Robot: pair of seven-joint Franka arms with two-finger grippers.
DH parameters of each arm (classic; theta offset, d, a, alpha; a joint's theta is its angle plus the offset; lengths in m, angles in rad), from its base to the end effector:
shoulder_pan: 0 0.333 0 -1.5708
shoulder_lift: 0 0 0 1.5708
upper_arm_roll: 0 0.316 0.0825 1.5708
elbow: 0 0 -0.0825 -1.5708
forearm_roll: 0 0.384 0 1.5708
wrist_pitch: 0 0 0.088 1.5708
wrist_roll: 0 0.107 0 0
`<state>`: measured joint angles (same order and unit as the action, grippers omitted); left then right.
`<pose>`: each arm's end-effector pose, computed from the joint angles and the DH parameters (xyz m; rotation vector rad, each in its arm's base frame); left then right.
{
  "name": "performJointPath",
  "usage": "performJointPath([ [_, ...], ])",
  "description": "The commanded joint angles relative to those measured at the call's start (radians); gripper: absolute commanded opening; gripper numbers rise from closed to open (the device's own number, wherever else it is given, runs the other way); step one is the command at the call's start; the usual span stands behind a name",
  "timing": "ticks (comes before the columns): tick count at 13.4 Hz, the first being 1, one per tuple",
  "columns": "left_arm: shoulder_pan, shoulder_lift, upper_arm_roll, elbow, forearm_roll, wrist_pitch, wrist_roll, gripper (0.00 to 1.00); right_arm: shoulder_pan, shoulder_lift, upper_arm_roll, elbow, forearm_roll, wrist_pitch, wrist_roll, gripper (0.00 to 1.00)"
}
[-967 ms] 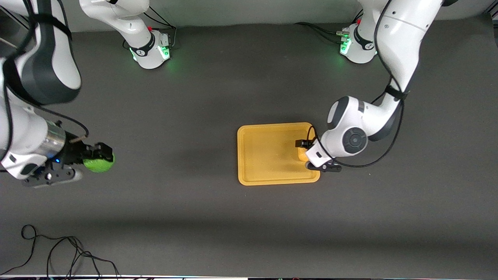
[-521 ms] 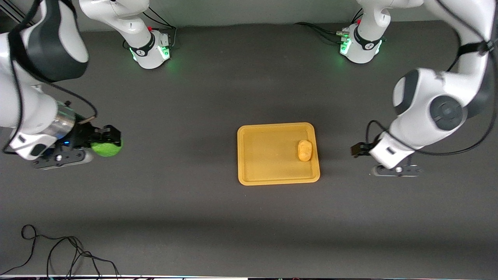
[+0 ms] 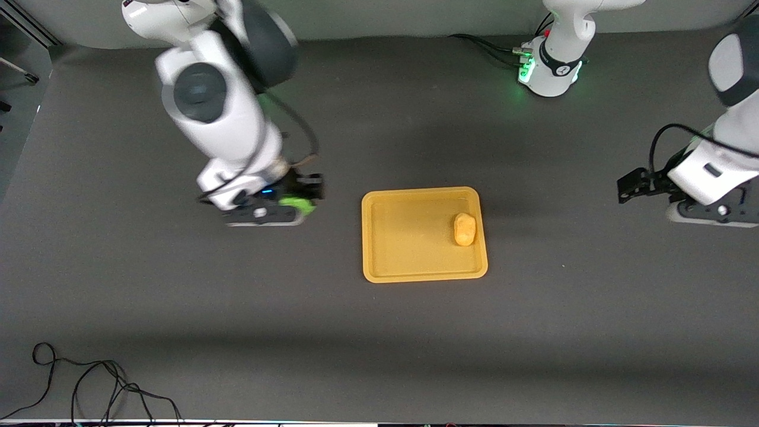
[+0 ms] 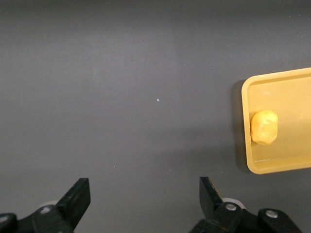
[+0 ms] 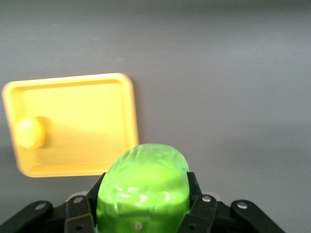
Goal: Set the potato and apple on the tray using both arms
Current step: 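Carry the apple over the tray with the right gripper while the left withdraws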
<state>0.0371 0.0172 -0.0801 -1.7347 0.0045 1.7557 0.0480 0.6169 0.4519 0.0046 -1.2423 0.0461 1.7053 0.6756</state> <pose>0.5684 -0.0237 0.5529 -3.1352 0.1440 -0.0060 0.5610 0.4063 0.5100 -3.0953 0.0937 0.0309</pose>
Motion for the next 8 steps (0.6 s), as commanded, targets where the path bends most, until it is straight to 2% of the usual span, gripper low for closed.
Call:
performJointPath([
  [1, 0.011, -0.002, -0.003, 0.046, 0.009, -0.033, 0.056, 1.0, 0.127, 0.183, -0.014, 0.251, -0.014, -0.027, 0.14, 0.38],
  [3, 0.024, -0.003, 0.0, 0.049, 0.006, -0.03, 0.082, 1.0, 0.211, 0.252, -0.017, 0.305, -0.014, 0.015, 0.247, 0.35],
  [6, 0.026, -0.013, 0.0, 0.035, 0.008, -0.041, 0.096, 1.0, 0.259, 0.33, -0.018, 0.302, -0.02, 0.129, 0.3, 0.35],
  [8, 0.026, -0.02, -0.001, 0.034, -0.001, -0.051, 0.098, 1.0, 0.285, 0.423, -0.018, 0.302, -0.098, 0.218, 0.341, 0.35],
])
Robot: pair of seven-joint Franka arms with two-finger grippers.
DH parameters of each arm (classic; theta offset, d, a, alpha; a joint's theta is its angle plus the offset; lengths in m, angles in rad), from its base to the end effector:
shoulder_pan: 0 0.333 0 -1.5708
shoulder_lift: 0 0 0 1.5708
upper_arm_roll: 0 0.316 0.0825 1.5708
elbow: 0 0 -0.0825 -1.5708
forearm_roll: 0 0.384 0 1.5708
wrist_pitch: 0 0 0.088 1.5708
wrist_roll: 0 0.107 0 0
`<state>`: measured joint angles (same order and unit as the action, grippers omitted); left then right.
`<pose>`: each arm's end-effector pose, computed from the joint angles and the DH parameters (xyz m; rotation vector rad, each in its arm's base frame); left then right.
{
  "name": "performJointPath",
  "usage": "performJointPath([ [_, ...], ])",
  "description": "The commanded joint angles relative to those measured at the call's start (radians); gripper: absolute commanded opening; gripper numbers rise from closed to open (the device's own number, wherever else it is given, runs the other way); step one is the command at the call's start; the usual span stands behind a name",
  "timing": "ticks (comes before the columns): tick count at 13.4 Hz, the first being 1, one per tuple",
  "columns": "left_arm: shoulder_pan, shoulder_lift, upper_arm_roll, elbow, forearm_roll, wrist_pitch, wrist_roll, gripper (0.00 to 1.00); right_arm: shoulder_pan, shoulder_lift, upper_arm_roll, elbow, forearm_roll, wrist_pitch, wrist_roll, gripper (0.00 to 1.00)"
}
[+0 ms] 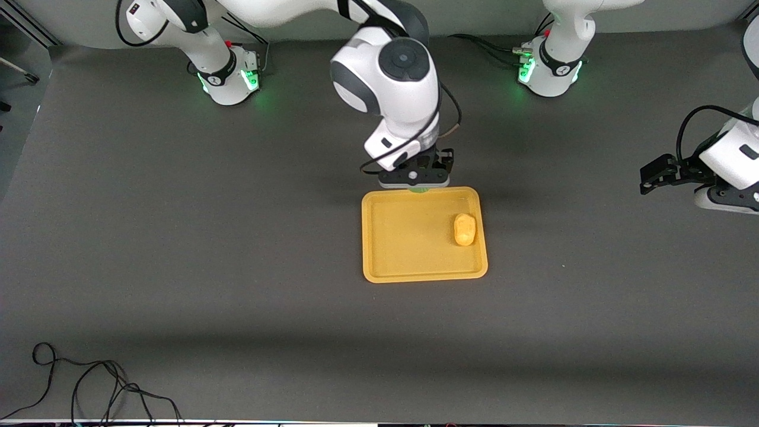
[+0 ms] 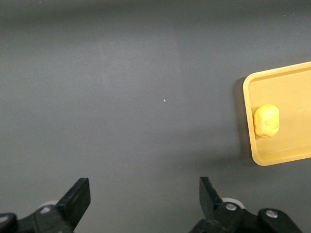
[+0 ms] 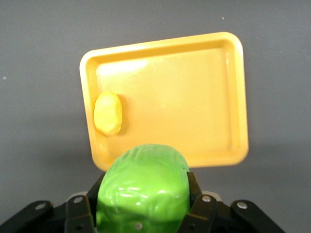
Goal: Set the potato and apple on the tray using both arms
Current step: 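Carry the apple over the tray with the right gripper while the left withdraws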
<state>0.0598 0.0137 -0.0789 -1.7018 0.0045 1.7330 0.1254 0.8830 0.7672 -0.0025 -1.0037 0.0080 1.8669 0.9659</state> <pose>0.5685 -0.0102 0.5687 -3.1289 0.2275 -0.0272 0.4889 0.5940 0.4097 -3.0574 0.1325 -0.0813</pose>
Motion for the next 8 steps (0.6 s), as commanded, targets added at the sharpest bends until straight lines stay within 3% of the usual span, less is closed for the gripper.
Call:
performJointPath([
  [1, 0.0, -0.023, -0.004, -0.004, -0.006, -0.053, 0.023, 1.0, 0.021, 0.153, -0.011, 0.062, -0.088, 0.095, 0.057, 0.35],
  [8, 0.005, -0.017, -0.001, -0.004, 0.0, -0.036, 0.022, 1.0, -0.001, 0.322, -0.028, 0.051, -0.128, 0.304, 0.057, 0.36],
])
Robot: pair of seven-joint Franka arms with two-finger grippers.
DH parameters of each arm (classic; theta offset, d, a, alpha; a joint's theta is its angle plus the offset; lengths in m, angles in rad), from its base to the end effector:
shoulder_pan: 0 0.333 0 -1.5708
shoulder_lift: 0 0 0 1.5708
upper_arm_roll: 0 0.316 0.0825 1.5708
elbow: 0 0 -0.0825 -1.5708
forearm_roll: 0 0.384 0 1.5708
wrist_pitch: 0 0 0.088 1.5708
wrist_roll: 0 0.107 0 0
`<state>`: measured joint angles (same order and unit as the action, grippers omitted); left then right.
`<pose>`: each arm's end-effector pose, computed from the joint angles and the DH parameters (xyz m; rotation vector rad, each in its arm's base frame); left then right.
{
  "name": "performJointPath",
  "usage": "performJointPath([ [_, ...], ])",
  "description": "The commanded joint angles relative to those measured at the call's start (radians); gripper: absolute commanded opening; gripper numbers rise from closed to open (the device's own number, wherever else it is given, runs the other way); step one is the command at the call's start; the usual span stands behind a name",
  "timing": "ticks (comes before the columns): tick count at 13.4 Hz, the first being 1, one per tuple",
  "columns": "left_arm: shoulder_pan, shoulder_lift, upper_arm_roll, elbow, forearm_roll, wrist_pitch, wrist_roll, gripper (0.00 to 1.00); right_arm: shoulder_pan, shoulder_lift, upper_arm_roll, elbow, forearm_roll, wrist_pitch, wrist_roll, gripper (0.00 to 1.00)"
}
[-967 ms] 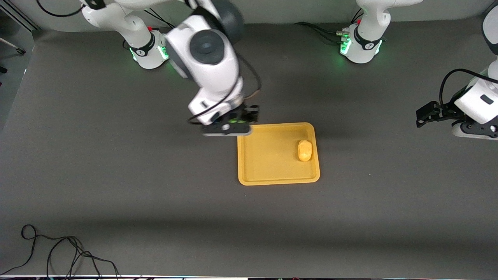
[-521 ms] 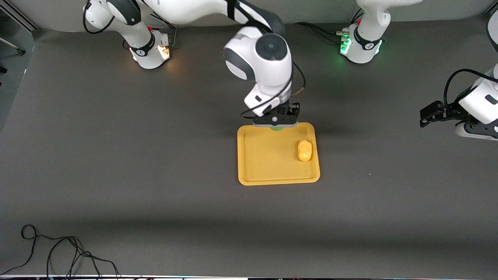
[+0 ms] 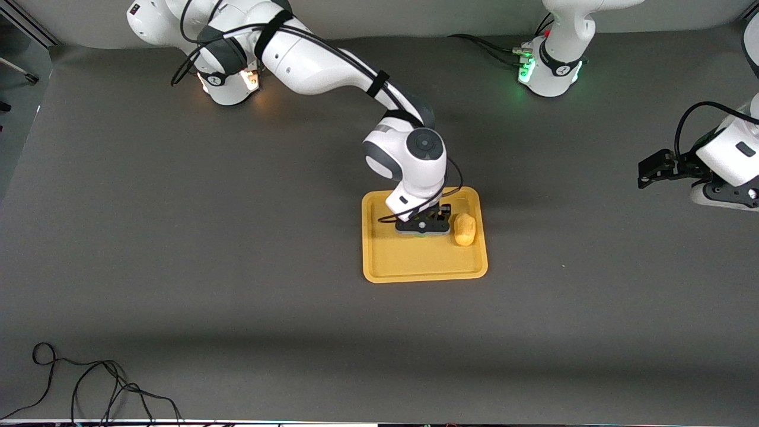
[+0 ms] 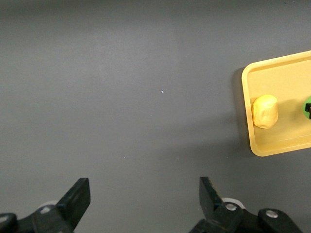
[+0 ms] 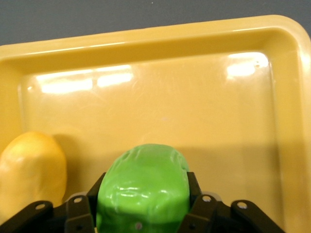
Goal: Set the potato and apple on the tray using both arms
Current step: 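Lower the apple onto the tray beside the potato and open the right gripper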
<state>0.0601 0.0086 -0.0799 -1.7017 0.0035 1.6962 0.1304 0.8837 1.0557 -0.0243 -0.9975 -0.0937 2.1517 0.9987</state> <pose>0.5633 -0.0107 0.5684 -3.1306 0.2363 0.0223 0.5147 0.6024 0.2144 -3.1131 0.1220 -0.2188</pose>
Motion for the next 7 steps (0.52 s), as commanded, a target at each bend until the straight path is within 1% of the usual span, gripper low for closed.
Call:
performJointPath([
  [1, 0.006, -0.01, 0.0, -0.004, 0.003, 0.0, 0.017, 1.0, -0.005, 0.041, -0.008, 0.045, -0.027, 0.025, 0.024, 0.39],
  [2, 0.004, -0.01, 0.0, -0.006, 0.003, -0.004, 0.017, 1.0, -0.006, 0.044, -0.008, 0.043, -0.027, 0.034, 0.026, 0.49],
  [3, 0.006, -0.012, 0.002, -0.004, 0.003, -0.009, 0.015, 1.0, -0.008, 0.047, -0.014, 0.039, -0.026, 0.04, 0.028, 0.84],
  [4, 0.006, -0.01, 0.003, -0.004, 0.003, -0.007, 0.017, 1.0, -0.009, 0.041, -0.014, 0.039, -0.026, 0.042, 0.026, 0.99],
  [5, 0.007, -0.009, 0.005, -0.006, 0.003, -0.009, 0.017, 1.0, -0.008, 0.024, -0.016, 0.04, -0.026, 0.031, 0.024, 1.0],
  [6, 0.007, -0.01, 0.005, -0.004, 0.004, -0.012, 0.017, 1.0, -0.009, -0.015, -0.016, 0.04, -0.023, 0.016, 0.024, 1.0],
  [7, 0.013, -0.012, 0.005, -0.004, 0.004, -0.016, 0.017, 1.0, -0.009, -0.052, -0.02, 0.043, -0.021, -0.033, 0.023, 1.0],
])
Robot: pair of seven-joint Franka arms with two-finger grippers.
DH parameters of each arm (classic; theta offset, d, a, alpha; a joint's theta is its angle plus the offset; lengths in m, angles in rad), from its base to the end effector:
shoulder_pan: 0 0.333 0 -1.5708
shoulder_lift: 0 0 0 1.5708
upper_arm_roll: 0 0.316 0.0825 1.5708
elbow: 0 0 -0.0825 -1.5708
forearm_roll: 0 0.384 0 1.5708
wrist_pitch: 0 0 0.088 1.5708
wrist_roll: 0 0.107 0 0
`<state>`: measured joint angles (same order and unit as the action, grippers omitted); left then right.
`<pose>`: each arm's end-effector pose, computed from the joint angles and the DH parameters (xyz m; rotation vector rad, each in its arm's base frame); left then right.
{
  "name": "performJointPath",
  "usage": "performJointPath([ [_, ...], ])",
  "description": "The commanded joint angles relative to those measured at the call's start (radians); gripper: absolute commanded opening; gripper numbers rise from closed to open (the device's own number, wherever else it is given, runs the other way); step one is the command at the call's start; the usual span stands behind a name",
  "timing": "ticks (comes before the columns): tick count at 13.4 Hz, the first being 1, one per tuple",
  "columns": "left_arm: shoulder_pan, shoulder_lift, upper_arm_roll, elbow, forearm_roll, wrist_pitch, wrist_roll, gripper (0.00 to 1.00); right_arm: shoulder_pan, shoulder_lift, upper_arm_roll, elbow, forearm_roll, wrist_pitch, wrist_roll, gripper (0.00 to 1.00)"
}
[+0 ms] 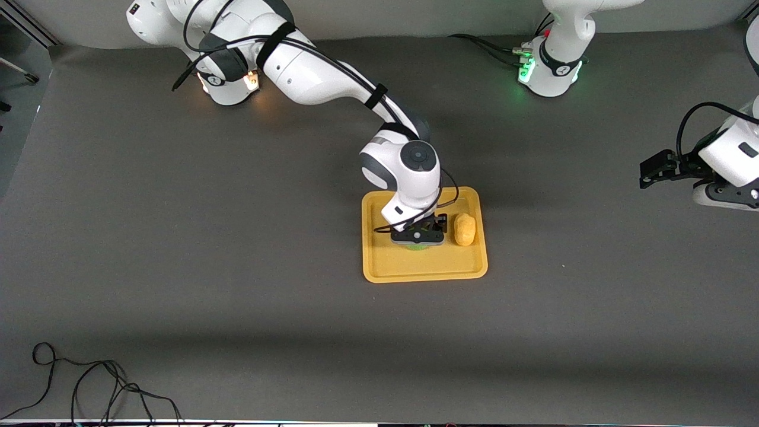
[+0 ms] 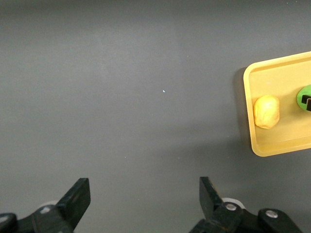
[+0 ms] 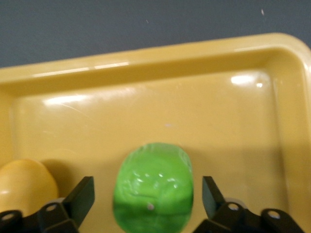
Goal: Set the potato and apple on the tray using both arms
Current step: 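Lower the apple onto the tray beside the potato and open the right gripper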
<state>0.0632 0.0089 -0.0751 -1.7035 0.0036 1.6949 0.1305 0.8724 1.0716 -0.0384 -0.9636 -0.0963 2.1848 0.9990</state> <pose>0.5632 -0.0062 0.5672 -3.1316 0.2241 0.0277 0.5313 0.5986 0.2215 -3.0763 0.1429 -0.2818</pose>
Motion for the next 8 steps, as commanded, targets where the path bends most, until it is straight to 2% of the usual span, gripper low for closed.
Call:
performJointPath([
  [1, 0.013, -0.013, 0.0, -0.002, 0.004, -0.018, 0.017, 1.0, -0.006, -0.115, -0.006, 0.014, -0.013, -0.132, 0.02, 1.0],
  [6, 0.012, -0.015, -0.003, -0.001, 0.004, -0.02, 0.015, 1.0, -0.078, -0.372, 0.0, 0.01, 0.001, -0.446, 0.0, 1.0],
  [8, 0.012, -0.015, -0.002, 0.001, 0.004, -0.02, 0.015, 1.0, -0.124, -0.481, -0.001, -0.053, 0.001, -0.56, -0.15, 1.0],
])
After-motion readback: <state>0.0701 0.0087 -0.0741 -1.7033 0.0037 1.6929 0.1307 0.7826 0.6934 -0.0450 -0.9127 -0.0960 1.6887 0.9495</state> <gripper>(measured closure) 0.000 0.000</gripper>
